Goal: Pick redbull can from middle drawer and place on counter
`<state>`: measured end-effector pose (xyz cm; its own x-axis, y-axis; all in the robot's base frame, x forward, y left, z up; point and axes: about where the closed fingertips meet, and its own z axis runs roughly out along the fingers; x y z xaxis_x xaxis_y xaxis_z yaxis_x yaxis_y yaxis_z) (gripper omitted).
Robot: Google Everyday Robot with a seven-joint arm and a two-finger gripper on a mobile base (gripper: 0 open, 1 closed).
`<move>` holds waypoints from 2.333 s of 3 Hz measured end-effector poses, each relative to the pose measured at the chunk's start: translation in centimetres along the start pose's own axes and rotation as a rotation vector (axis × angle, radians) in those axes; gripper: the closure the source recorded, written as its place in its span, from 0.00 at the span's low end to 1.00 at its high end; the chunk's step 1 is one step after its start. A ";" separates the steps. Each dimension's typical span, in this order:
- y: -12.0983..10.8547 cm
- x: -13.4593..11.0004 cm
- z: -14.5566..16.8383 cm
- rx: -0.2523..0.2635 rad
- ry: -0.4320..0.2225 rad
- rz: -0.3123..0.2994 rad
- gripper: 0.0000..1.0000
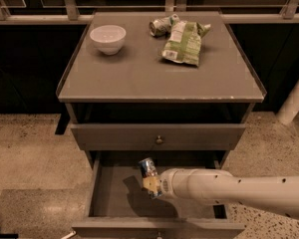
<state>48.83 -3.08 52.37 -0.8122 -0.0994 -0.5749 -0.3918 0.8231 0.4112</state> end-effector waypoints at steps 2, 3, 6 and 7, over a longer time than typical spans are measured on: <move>2.5 -1.7 -3.8 0.113 -0.099 -0.096 1.00; 2.6 -2.1 -4.1 0.119 -0.104 -0.095 1.00; 7.4 -8.9 -16.2 0.234 -0.299 -0.250 1.00; 10.1 -12.6 -19.1 0.231 -0.368 -0.336 1.00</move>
Offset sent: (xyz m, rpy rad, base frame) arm -0.0063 -0.0032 0.0235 -0.0693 -0.0756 -0.0275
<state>46.91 -4.23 77.27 -0.4378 -0.2102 -0.8742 -0.4648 0.8852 0.0199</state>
